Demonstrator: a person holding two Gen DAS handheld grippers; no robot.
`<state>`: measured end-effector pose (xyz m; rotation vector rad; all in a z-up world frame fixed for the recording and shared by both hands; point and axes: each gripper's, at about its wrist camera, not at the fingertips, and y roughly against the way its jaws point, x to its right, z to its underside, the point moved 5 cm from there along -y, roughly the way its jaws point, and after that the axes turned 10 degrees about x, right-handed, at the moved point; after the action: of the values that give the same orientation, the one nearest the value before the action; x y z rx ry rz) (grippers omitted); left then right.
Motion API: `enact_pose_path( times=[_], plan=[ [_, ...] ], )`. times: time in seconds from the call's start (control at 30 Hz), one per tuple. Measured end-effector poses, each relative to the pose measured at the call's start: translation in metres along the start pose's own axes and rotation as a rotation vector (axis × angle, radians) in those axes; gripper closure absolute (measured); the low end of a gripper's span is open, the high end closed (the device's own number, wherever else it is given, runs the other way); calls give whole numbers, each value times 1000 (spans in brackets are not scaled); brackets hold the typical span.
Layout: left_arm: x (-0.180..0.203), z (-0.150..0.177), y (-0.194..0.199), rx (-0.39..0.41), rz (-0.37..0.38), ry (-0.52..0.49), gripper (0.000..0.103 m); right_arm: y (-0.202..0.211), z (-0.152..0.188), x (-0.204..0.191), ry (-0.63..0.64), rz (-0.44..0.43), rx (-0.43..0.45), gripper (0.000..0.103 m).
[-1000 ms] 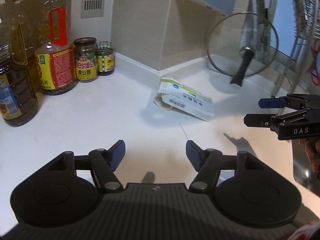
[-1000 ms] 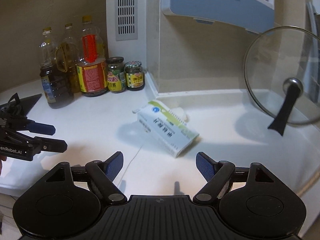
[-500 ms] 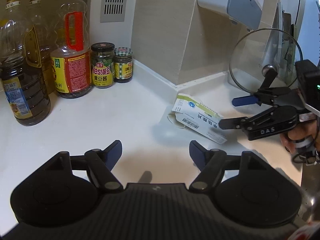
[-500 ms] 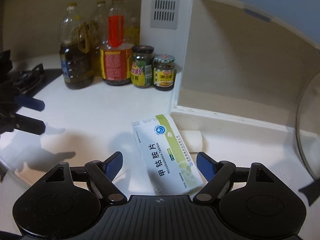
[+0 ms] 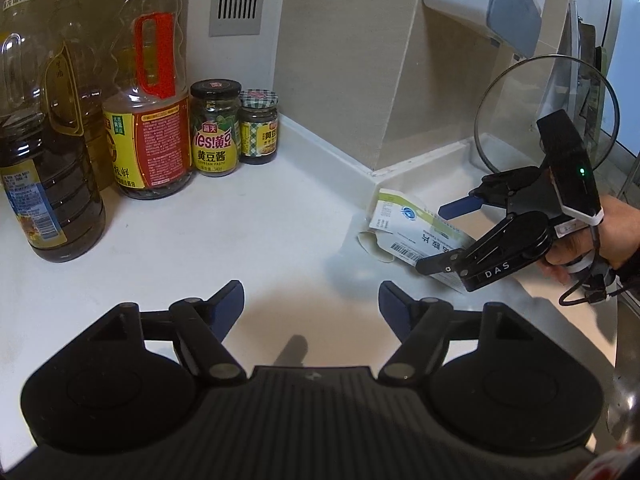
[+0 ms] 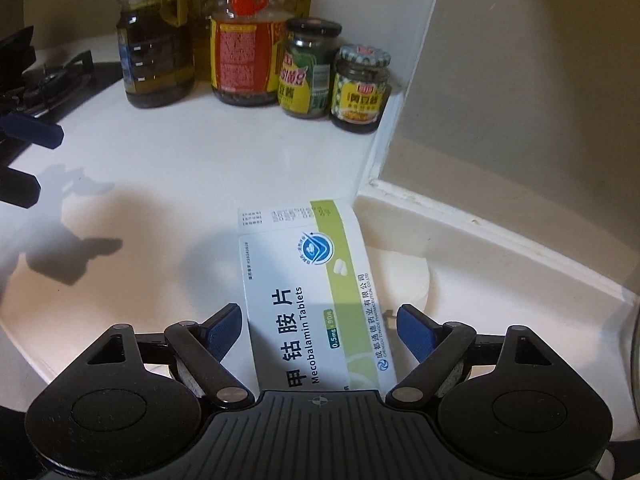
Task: Collect trash
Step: 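Grasp the Mecobalamin medicine box with the right tool while the left tool reaches the paper tube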
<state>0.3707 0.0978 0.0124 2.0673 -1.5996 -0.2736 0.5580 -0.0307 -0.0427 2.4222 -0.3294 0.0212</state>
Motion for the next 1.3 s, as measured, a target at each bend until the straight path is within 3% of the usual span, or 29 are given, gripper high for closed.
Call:
enact_pose_path(
  times=[0.27,0.33,0.5,0.67,1.0,1.17,1.3],
  plan=[
    [-2,5,-9,-17,9,8,32,-8,0,-7,42,-4,-26,19],
    [-3,4,-11,-18,9,7,32,-8,1,-8,52,13,-20,28],
    [1,2,-18,-35,20,-5,32,3,3,-9,15,35,31,31],
    [14,-4,-34,-37,54,-72,32,31,10,-5,-116,107,92,31],
    [66,-11,-100,-74,171,-291,32,100,47,23,-561,337,183,31],
    [86,-15,-141,-99,230,-369,35,121,52,20,-619,381,214,31],
    [94,-17,-168,-127,256,-387,43,127,56,17,-634,405,207,31]
  ],
)
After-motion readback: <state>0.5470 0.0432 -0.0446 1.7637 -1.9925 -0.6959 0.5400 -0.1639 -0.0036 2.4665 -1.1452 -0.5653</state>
